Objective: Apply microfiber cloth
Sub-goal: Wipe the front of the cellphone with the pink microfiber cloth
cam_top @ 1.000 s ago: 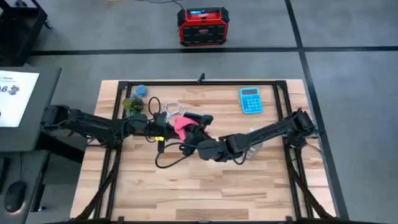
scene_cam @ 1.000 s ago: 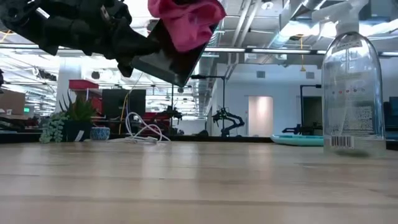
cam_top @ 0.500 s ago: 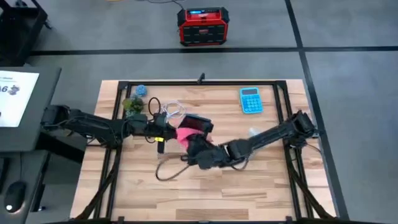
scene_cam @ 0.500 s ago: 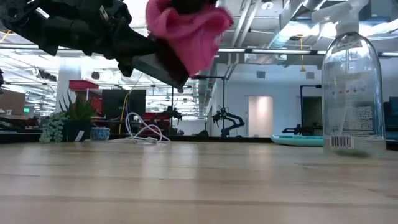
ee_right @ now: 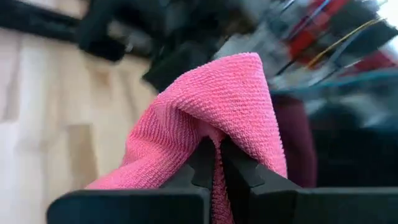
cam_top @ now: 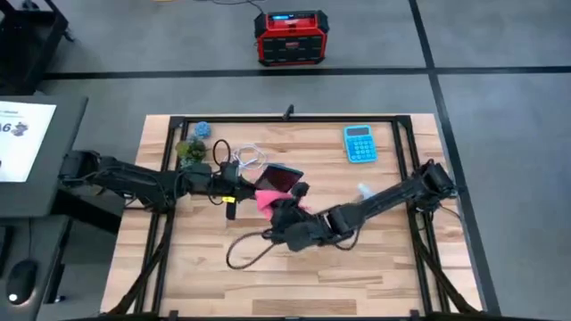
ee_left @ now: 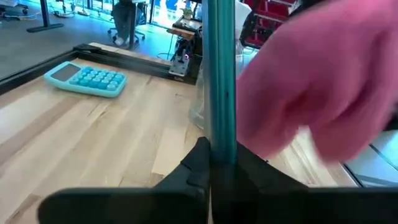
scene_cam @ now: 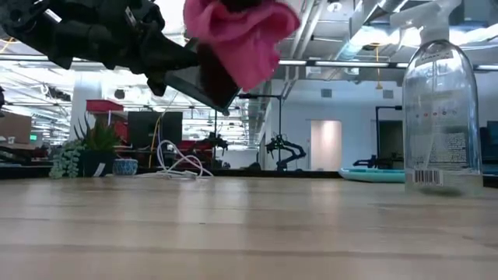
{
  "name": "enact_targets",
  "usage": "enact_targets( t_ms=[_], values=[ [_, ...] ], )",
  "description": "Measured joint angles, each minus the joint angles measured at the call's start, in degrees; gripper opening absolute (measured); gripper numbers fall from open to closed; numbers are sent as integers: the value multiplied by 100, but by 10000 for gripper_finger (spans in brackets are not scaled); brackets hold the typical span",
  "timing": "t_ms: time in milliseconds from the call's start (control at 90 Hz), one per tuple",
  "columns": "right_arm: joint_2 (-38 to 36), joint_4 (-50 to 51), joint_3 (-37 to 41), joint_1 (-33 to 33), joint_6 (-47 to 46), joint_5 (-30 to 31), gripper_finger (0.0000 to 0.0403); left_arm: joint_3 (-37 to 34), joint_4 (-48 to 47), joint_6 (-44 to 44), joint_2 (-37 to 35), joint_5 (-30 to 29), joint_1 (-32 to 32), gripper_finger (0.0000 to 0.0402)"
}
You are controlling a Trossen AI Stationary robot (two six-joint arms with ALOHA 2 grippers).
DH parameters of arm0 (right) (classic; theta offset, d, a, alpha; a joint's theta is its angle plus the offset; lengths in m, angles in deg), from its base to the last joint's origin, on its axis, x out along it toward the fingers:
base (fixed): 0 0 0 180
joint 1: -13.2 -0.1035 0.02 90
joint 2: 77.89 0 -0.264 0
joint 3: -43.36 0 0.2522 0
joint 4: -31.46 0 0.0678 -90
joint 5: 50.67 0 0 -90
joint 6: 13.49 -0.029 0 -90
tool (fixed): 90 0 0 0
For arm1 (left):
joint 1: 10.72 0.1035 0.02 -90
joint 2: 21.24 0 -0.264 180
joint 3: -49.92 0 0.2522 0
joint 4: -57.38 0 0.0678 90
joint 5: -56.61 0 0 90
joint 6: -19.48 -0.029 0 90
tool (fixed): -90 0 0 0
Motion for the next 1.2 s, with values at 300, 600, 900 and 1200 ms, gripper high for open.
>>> enact_targets(
  t_ms=[300, 600, 900, 1200],
  values=[
    [-256, -641, -7, 25, 1622, 1940, 0, 0, 422, -5, 2, 7, 151, 13],
    [112, 431, 0, 507, 152, -920, 0, 0, 576, 35, 2, 11, 348, 13],
    [227, 467, 8, 425, 63, 1855, 0, 4, 234, 18, 0, -150, 423, 13],
    [20, 510, -3, 307, -205, 2051, 0, 0, 233, 24, 2, 35, 629, 13]
  ],
)
